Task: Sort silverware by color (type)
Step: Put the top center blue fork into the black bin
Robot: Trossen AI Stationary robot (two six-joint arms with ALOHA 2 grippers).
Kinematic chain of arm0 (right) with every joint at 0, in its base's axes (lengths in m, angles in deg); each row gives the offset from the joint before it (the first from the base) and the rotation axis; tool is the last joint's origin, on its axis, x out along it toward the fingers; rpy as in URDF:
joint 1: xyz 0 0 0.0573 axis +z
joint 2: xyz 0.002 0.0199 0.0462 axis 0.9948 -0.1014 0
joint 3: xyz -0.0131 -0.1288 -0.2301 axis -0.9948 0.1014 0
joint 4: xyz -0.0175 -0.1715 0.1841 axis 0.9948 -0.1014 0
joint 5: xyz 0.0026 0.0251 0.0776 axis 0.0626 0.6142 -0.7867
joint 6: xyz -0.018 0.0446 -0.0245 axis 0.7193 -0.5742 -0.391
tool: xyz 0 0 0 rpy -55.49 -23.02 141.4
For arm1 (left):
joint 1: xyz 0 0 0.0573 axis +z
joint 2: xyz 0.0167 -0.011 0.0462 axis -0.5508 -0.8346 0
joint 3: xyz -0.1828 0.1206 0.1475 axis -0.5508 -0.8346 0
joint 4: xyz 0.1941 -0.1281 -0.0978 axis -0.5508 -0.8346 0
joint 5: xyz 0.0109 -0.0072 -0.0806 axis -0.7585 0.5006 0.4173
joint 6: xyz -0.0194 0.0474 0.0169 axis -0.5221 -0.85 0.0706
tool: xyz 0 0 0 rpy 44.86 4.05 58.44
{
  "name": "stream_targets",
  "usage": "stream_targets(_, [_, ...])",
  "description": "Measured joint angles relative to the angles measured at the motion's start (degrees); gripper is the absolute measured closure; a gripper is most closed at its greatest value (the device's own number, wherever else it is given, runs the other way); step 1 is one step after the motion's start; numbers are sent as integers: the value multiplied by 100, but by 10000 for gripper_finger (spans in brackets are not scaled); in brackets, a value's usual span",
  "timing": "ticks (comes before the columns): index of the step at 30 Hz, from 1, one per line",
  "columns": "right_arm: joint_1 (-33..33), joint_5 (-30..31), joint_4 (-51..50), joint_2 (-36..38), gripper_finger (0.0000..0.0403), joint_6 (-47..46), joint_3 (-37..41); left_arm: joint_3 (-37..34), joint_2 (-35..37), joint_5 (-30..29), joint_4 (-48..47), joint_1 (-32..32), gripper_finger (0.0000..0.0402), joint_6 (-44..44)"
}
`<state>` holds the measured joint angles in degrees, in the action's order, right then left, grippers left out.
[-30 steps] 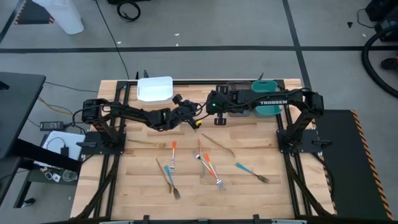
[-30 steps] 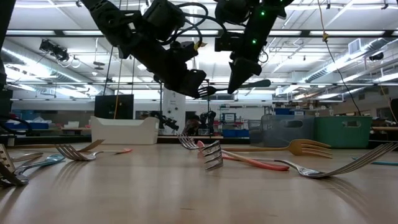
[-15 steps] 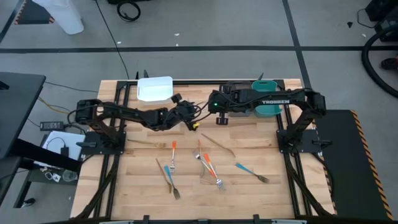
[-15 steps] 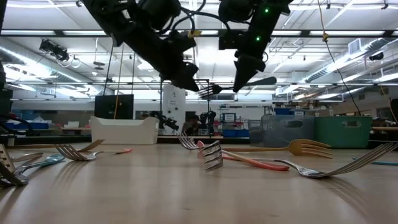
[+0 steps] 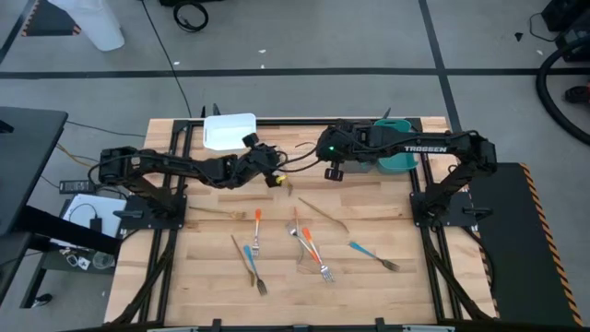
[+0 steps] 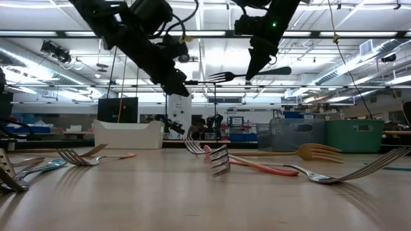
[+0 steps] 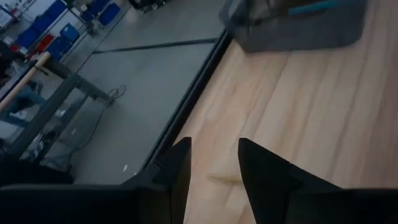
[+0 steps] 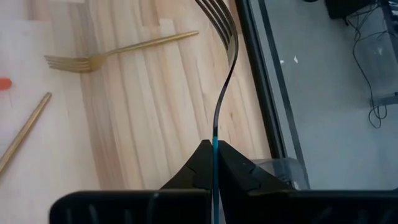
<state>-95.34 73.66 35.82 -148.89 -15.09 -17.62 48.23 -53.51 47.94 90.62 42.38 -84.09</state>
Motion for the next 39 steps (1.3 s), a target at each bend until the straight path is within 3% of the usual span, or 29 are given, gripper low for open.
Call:
stream_targets(5, [-25, 27, -133, 62, 387, -62, 0, -307, 321, 272, 564, 150, 260, -27])
stream_targets(14, [-47, 132, -245, 107, 387, -175, -2, -384, 1078, 450, 448, 211, 260, -272])
stream_targets(24, [-48, 112, -247, 207, 387, -360, -2, -390, 1235, 827, 141, 165, 260, -148])
stream_targets(29, [-44, 96, -238, 245, 387, -445, -2, -390, 1235, 1489, 136, 188, 260, -138])
stream_targets(39, [-53, 96, -325, 279, 387, -401, -2, -384, 1316, 1314, 75, 23, 260, -20])
